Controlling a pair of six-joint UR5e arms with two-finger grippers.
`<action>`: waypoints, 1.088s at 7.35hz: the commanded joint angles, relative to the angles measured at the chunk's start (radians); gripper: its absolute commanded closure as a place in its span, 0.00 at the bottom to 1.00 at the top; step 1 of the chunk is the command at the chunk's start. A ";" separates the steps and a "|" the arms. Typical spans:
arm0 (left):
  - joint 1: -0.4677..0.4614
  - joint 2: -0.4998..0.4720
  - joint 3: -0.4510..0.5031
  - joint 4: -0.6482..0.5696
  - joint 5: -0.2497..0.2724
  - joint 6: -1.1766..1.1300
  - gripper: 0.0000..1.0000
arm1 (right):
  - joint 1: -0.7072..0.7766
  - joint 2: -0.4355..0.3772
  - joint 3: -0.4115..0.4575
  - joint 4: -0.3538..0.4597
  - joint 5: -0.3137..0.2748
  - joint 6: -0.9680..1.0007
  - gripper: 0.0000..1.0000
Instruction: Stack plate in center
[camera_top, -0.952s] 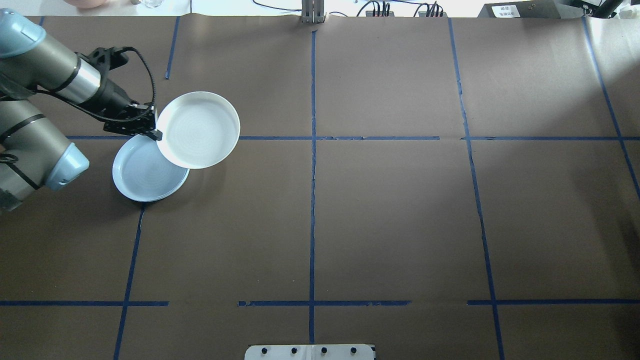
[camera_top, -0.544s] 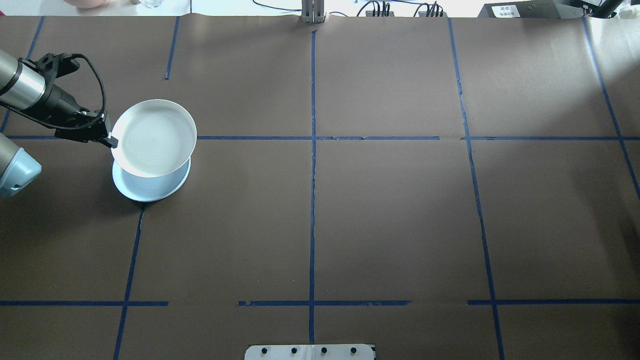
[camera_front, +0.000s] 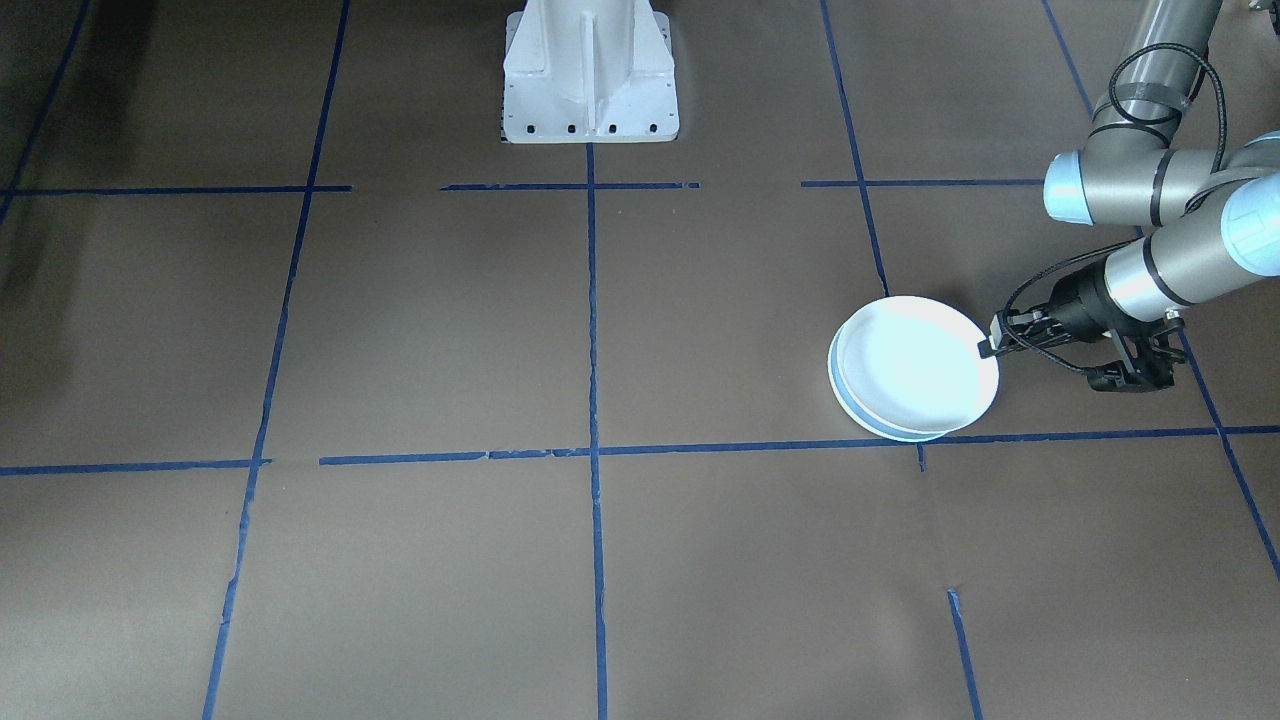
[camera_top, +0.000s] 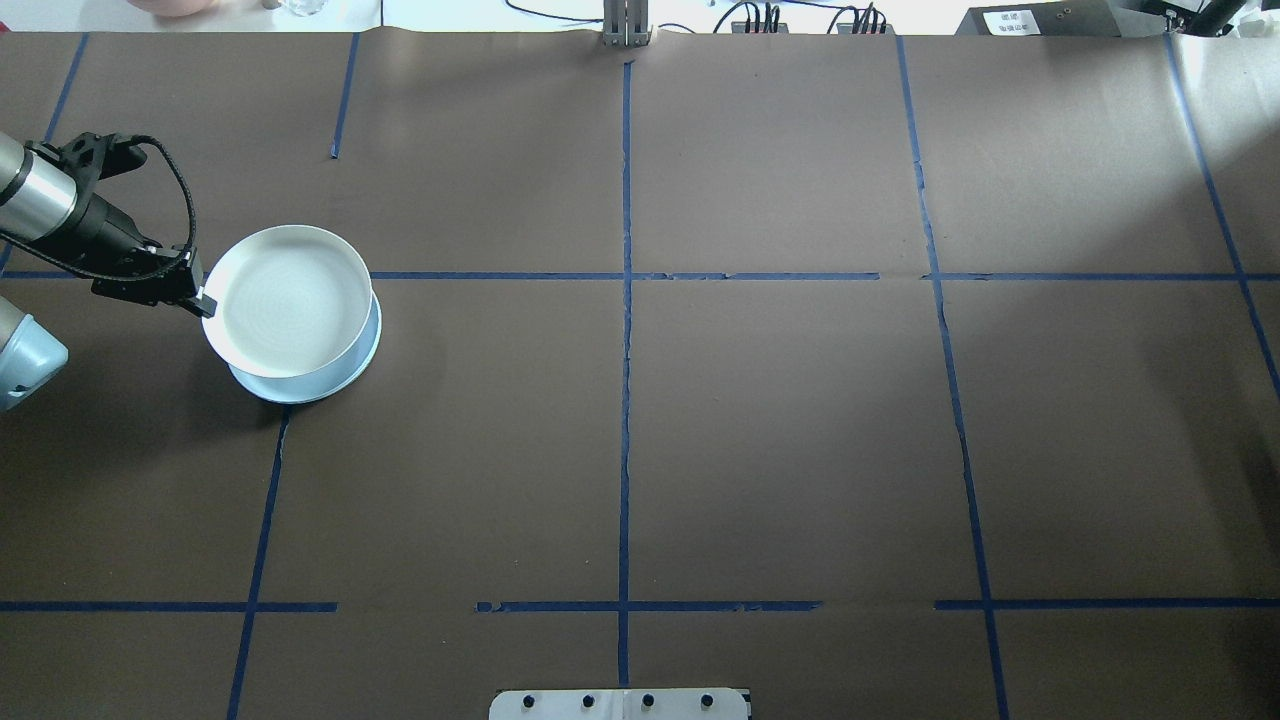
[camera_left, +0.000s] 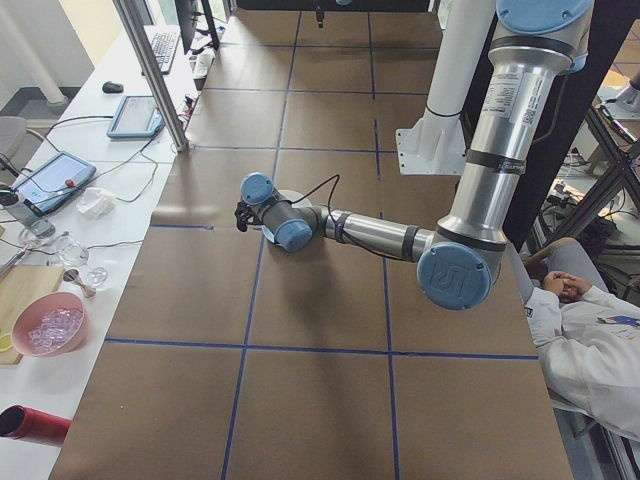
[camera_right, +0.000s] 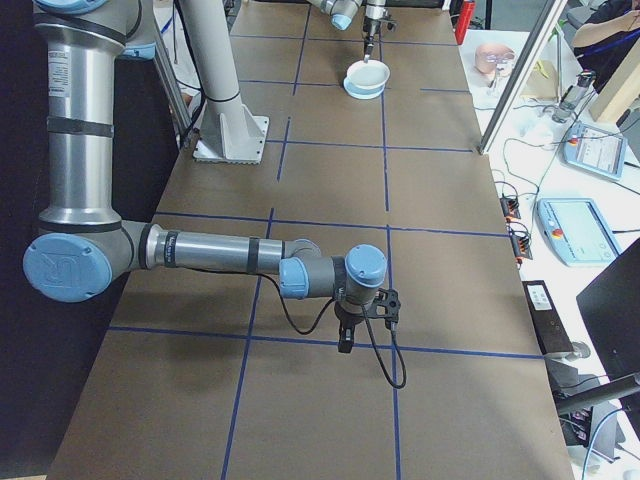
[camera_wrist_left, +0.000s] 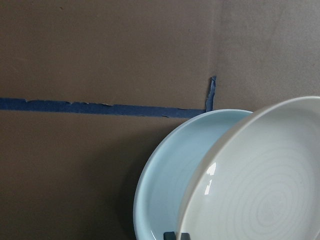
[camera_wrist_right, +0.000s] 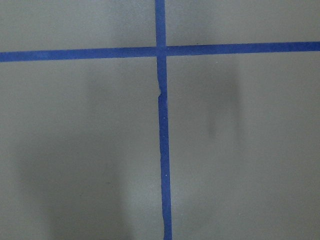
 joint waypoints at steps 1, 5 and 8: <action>0.002 0.000 0.024 0.003 0.000 0.013 1.00 | 0.001 0.000 0.000 0.000 0.000 0.000 0.00; 0.027 -0.025 0.026 0.018 0.000 0.003 1.00 | 0.000 0.000 0.000 0.000 0.000 0.000 0.00; 0.024 -0.020 0.024 0.018 0.002 0.012 1.00 | 0.000 0.000 0.000 0.000 0.000 0.000 0.00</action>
